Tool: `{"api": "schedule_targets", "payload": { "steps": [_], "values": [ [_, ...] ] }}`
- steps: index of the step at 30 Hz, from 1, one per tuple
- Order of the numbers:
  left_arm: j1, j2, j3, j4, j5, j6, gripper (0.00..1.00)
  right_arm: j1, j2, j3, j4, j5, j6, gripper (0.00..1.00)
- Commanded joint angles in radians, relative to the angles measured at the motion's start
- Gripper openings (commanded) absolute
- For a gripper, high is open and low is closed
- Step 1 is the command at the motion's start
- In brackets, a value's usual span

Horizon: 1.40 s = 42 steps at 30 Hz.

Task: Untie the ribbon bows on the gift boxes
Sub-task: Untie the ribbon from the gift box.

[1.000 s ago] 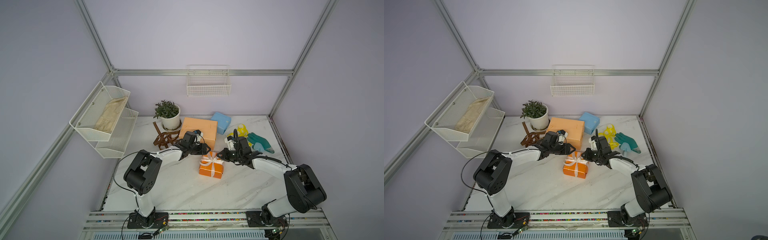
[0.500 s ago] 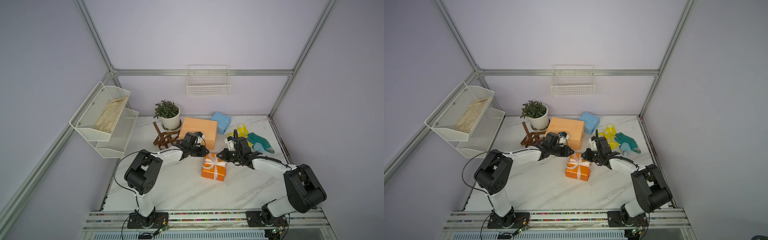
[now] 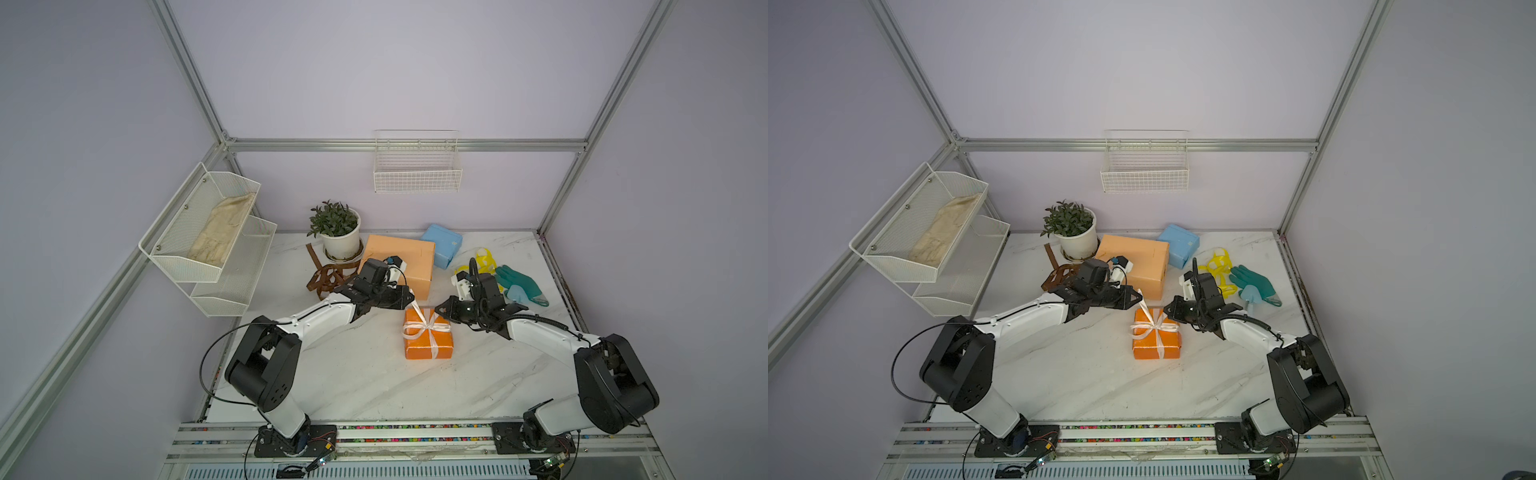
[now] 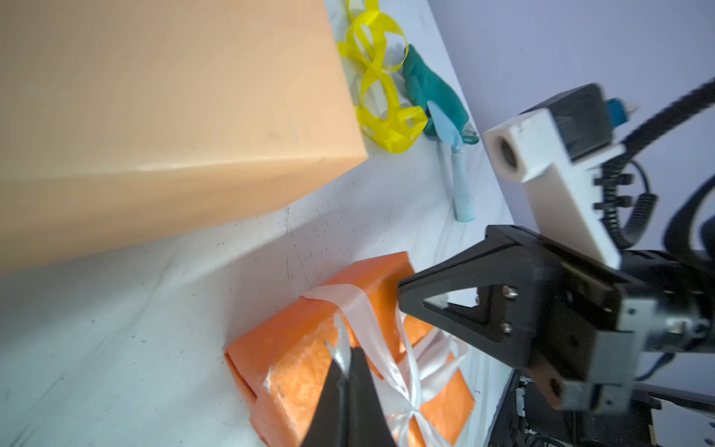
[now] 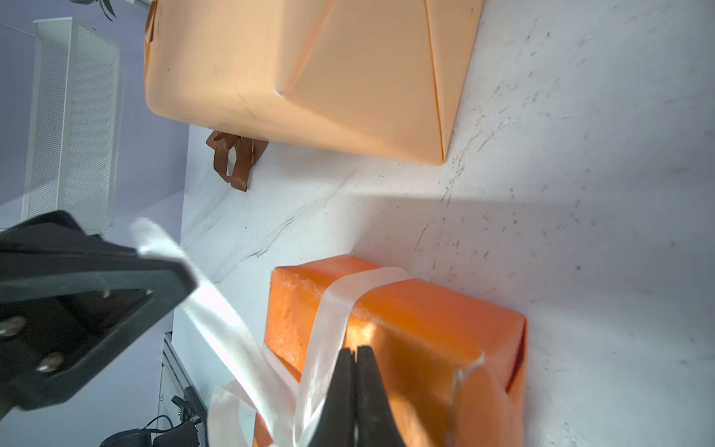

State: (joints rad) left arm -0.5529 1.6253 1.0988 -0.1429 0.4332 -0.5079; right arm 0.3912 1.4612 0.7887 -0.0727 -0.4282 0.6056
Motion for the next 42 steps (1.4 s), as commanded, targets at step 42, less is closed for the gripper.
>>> {"api": "schedule_targets", "payload": {
  "steps": [42],
  "values": [
    [0.334,-0.478,-0.38,-0.05,-0.367,-0.069,0.0,-0.226,-0.273,-0.043,-0.259,0.311,0.0,0.0]
  ]
}}
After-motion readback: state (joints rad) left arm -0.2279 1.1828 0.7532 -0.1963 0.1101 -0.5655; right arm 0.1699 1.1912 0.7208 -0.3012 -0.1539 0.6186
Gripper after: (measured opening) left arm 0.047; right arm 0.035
